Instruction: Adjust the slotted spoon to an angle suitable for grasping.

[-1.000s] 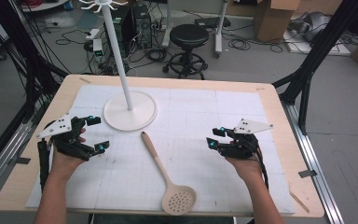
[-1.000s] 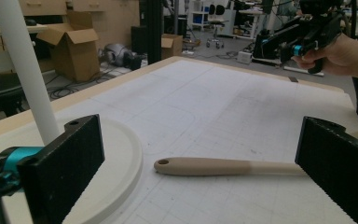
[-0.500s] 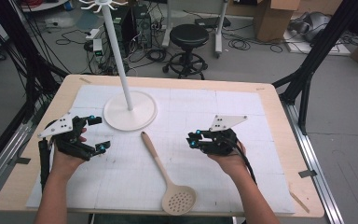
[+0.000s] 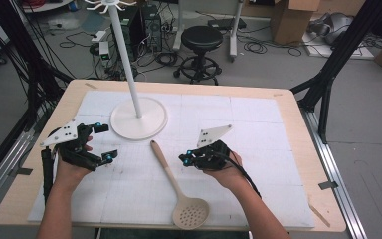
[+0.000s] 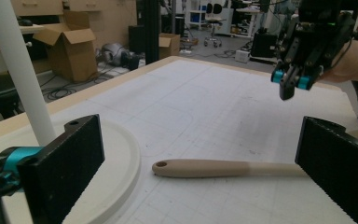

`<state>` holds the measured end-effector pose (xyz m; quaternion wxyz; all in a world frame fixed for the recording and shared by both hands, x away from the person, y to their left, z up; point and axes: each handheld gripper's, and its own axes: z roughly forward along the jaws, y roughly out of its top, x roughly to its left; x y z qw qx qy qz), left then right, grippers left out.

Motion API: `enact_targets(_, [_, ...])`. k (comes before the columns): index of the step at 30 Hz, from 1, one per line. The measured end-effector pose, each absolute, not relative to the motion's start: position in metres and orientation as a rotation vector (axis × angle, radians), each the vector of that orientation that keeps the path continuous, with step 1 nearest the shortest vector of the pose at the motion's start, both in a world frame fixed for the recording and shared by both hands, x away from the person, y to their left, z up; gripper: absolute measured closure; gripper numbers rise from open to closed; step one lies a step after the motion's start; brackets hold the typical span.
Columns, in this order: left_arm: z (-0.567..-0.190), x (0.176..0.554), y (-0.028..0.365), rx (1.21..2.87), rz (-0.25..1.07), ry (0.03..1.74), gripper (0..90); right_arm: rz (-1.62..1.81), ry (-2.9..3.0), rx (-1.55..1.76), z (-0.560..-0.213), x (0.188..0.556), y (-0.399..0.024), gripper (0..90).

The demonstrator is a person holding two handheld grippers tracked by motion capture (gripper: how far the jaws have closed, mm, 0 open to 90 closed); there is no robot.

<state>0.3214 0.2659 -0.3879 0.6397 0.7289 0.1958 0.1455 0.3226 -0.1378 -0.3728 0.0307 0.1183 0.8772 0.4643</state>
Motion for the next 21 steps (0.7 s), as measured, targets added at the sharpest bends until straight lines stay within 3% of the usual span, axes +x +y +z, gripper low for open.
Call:
enact_targets(12, [-0.388, 0.321, 0.267, 1.660, 0.334, 0.446, 1.7, 1.217, 2.958, 0.168, -0.404, 0.311, -0.089, 89.8])
enact_targets(21, [-0.387, 0.322, 0.268, 1.660, 0.337, 0.446, 1.7, 1.007, 3.087, 0.100, -0.422, 0.305, -0.076, 90.0])
